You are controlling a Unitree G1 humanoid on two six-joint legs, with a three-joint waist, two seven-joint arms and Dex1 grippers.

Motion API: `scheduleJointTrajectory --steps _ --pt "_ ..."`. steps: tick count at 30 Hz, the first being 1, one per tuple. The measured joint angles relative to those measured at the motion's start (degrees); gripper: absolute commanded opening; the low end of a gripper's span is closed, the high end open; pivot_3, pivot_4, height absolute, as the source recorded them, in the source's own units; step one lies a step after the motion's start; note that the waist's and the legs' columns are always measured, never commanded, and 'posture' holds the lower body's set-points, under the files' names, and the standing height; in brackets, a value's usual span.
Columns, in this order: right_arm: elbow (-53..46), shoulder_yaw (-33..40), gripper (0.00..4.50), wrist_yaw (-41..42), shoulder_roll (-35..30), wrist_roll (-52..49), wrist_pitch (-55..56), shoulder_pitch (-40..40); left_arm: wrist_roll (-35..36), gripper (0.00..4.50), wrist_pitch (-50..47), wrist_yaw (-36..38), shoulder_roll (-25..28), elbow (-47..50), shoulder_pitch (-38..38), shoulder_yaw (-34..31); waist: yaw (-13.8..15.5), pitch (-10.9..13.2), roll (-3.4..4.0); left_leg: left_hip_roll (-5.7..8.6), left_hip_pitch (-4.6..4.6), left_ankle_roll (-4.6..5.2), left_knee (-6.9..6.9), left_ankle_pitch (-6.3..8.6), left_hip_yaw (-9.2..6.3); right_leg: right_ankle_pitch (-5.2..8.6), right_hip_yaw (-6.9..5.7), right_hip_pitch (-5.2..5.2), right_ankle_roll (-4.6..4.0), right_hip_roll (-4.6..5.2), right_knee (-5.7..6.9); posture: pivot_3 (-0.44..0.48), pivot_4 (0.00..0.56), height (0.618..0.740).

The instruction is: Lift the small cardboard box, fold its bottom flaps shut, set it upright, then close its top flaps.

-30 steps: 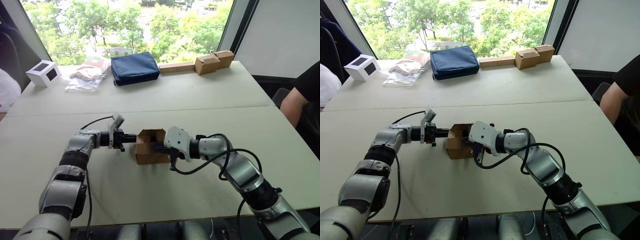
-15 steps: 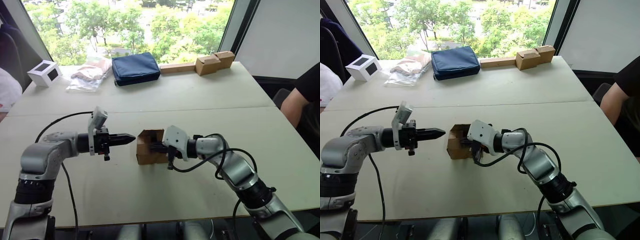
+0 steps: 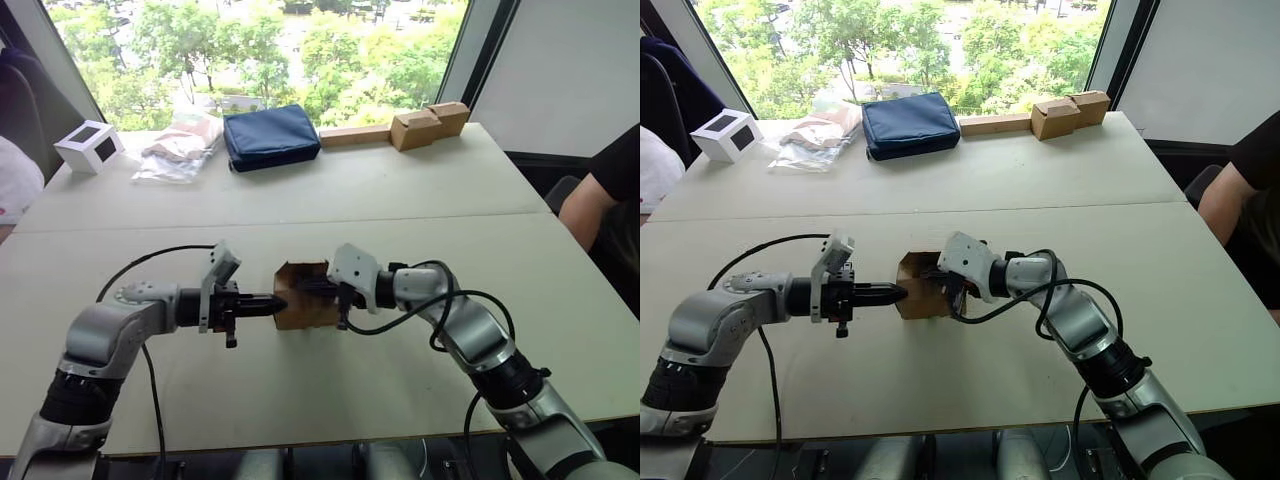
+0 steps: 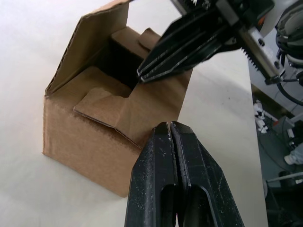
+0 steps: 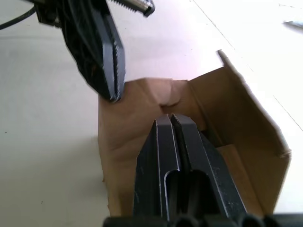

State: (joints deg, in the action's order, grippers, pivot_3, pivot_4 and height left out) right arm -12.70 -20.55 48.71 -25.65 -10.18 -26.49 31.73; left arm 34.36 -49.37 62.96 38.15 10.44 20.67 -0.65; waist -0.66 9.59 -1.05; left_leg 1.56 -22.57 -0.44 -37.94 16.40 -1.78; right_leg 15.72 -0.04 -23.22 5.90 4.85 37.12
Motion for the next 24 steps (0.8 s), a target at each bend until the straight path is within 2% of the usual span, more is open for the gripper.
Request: scheduleJointTrajectory --steps 4,8,11,16,24 --pt "-2.5 5.3 0.00 2.6 0.1 -6.6 -3.7 2.8 0.0 0.03 1.6 0.6 0.0 -1.6 0.1 0.4 0.0 0.0 0.00 0.00 0.01 0.00 0.00 0.00 -0.01 0.00 0.00 0.01 0.00 0.01 0.00 0.000 0.150 0.737" --pt "-0.7 8.8 0.00 1.4 1.9 -9.1 -4.6 6.6 0.0 0.03 2.8 0.6 0.0 -2.5 0.3 0.8 0.0 0.0 0.01 0.00 0.04 0.00 0.03 0.00 -0.01 0.00 0.02 0.03 0.00 0.04 0.00 0.000 0.150 0.737" --pt "3.8 7.8 0.00 -0.2 1.9 -5.4 -1.3 8.1 0.0 0.03 3.7 0.6 -0.1 -2.6 0.3 1.2 0.0 0.0 0.01 0.03 0.05 0.00 0.03 0.00 0.00 0.00 0.02 0.04 0.00 0.09 -0.01 0.000 0.150 0.737" --pt "13.0 1.9 0.00 -2.2 1.7 3.5 3.2 9.1 0.1 0.03 4.4 0.4 -0.1 -2.4 -0.1 1.3 -0.1 0.0 0.03 0.05 0.04 -0.01 0.05 0.00 0.04 0.00 0.01 0.01 0.00 0.10 0.00 0.000 0.150 0.737" --pt "8.9 0.0 0.00 1.2 1.5 4.4 3.2 6.1 1.5 0.03 4.6 -0.8 -0.1 -2.2 -0.9 0.9 -0.1 0.0 0.03 0.05 0.05 0.00 0.05 0.00 0.03 0.00 0.00 0.02 0.00 0.10 -0.01 0.000 0.150 0.737"
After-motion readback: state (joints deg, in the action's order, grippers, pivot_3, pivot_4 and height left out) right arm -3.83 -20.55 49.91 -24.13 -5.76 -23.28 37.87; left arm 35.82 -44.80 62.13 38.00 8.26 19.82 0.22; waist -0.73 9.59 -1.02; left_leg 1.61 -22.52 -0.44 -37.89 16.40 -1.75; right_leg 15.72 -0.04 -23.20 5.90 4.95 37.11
